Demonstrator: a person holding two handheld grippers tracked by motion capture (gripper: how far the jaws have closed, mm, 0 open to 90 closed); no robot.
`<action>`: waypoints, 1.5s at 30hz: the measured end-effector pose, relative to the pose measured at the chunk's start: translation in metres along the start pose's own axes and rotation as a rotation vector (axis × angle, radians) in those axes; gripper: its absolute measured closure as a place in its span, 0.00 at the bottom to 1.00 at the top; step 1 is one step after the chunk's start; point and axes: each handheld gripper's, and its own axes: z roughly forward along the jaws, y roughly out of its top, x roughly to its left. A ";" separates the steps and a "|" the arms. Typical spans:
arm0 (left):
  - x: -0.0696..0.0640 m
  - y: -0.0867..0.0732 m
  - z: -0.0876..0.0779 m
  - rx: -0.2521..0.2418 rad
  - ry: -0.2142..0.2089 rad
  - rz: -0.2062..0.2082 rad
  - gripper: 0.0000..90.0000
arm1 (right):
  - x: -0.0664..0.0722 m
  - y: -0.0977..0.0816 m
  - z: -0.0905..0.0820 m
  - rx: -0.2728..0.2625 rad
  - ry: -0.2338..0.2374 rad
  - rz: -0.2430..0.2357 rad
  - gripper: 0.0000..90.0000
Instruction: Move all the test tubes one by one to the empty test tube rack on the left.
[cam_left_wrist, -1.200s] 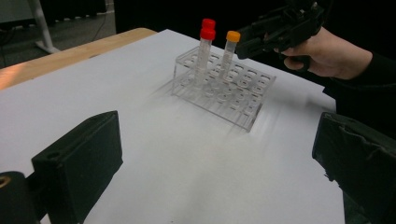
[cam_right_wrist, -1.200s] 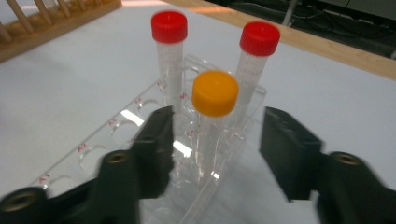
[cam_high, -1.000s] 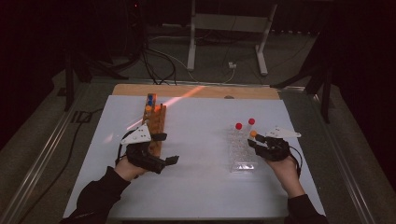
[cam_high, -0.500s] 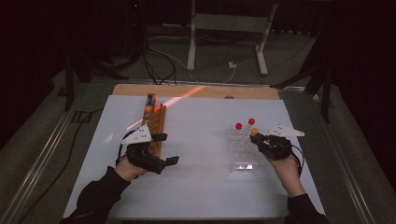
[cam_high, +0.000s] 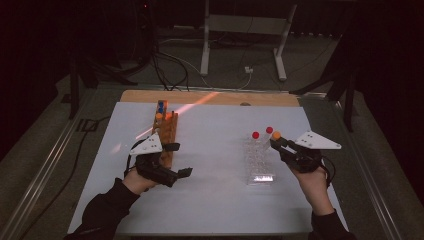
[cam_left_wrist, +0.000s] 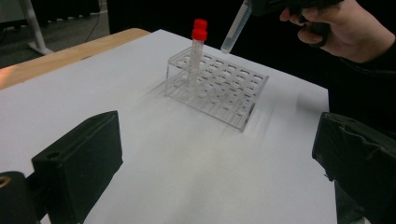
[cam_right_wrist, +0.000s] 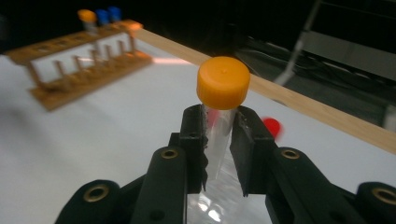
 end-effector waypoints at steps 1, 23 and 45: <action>-0.001 0.001 0.000 0.000 0.000 0.001 0.03 | 0.004 0.001 0.001 -0.001 0.011 -0.009 0.83; -0.026 0.009 0.015 0.006 -0.068 0.050 0.05 | 0.085 -0.016 0.053 0.126 0.313 -0.085 0.83; -0.043 0.002 0.041 0.015 -0.085 0.086 0.39 | 0.120 -0.018 0.065 0.168 0.431 -0.117 0.83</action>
